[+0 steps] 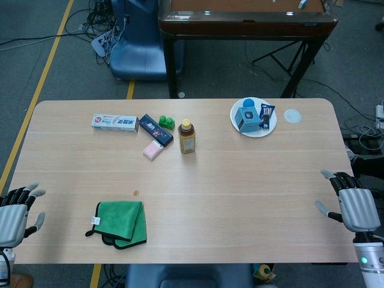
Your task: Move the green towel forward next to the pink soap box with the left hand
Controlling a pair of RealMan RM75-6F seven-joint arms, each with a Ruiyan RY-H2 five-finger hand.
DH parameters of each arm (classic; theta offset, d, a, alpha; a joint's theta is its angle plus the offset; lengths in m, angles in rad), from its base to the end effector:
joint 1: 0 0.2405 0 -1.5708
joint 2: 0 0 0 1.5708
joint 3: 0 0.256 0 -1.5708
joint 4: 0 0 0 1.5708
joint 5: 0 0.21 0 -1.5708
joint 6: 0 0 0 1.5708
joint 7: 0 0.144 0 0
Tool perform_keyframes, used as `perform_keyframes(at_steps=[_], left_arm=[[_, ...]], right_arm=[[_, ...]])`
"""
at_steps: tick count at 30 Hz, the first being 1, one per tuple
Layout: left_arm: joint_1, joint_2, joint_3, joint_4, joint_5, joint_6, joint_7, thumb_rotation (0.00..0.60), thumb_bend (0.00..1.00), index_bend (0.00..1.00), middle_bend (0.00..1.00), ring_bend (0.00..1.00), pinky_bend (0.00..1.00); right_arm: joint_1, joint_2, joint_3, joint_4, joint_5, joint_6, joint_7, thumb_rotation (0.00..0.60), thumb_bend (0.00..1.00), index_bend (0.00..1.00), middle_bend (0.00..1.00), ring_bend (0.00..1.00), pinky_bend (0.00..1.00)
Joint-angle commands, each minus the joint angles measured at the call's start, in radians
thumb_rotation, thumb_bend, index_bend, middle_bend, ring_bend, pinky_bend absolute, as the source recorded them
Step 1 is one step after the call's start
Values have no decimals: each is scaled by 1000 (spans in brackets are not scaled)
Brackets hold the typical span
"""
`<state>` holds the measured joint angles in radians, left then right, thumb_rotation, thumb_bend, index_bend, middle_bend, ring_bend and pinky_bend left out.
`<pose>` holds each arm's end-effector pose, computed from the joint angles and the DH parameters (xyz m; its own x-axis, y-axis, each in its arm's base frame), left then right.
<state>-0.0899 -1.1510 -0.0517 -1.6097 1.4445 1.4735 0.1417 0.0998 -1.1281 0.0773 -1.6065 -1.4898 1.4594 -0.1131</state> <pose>-0.3156 0.1827 0.1506 0.4905 0.0179 0.8712 0.8704 0.0382 -0.4909 -0.3089 -0.1914 0.1578 0.4904 0.0065 0.8714 -0.8713 -0.0133 0.4905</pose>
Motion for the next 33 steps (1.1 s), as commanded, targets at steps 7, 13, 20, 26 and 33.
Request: perform_keyframes(at_steps=[7, 13, 20, 26, 33], left_arm=[[-25, 9, 9, 1, 36, -33, -49, 600, 344, 270, 153, 167, 128], [-88, 36, 15, 9, 69, -127, -115, 600, 341, 270, 153, 209, 128], [-195, 53, 32, 28, 96, -305, -186, 600, 244, 269, 166, 215, 128], [-281, 12, 49, 74, 126, -425, -223, 600, 219, 258, 166, 215, 128], [-353, -50, 83, 127, 160, -527, -236, 600, 201, 237, 166, 234, 128]], right_arm=[[-1, 22, 6, -13, -3, 13, -8, 600, 278, 205, 317, 223, 269], [5, 55, 33, -38, 5, 34, -32, 600, 278, 205, 317, 223, 268], [14, 90, 54, -67, 28, 31, -56, 600, 278, 205, 317, 223, 268], [14, 100, 56, -81, 33, 32, -65, 600, 278, 205, 317, 223, 268], [7, 105, 51, -89, 39, 37, -71, 600, 278, 205, 317, 223, 268]])
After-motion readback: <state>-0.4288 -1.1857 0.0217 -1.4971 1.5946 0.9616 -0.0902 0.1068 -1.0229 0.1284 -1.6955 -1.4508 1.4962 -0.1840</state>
